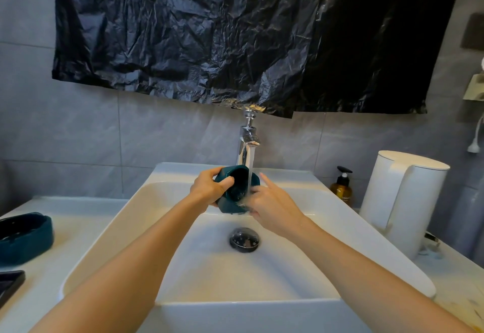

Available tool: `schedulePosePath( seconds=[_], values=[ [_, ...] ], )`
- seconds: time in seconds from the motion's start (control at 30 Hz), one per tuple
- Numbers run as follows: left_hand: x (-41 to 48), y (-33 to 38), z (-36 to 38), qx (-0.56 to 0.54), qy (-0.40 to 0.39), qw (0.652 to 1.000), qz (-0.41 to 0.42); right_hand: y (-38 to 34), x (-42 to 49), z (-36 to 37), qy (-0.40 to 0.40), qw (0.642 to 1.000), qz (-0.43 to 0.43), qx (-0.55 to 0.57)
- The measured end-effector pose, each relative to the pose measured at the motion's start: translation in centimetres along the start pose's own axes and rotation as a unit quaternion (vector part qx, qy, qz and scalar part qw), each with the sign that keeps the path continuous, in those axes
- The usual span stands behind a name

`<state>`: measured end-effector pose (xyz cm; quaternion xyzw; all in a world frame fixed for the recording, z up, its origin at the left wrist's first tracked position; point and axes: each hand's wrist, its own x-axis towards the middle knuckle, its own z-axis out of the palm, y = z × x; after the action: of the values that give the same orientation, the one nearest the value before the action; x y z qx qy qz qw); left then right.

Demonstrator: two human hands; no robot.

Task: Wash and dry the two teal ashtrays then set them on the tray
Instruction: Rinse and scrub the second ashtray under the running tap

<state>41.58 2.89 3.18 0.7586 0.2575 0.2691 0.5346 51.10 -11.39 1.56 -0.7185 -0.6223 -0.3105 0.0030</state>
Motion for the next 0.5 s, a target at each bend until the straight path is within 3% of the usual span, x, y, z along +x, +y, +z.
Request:
schedulePosePath(
  seconds=[0.17,0.3,0.43,0.5],
  values=[
    [-0.2,-0.2,-0.1,-0.010,-0.007,1.000,-0.021,-1.8,-0.4,0.1,-0.079,0.982,0.045,0.163],
    [-0.2,0.2,-0.4,-0.028,-0.021,0.999,-0.023,0.1,-0.1,-0.2,-0.033,0.999,0.000,0.000],
    [-0.3,0.4,0.0,-0.073,-0.030,0.996,-0.050,0.0,0.5,-0.5,-0.014,0.997,-0.029,-0.072],
    [-0.4,0.2,0.5,-0.108,-0.026,0.992,-0.064,-0.4,0.6,-0.6,-0.040,0.996,-0.008,-0.082]
  ],
)
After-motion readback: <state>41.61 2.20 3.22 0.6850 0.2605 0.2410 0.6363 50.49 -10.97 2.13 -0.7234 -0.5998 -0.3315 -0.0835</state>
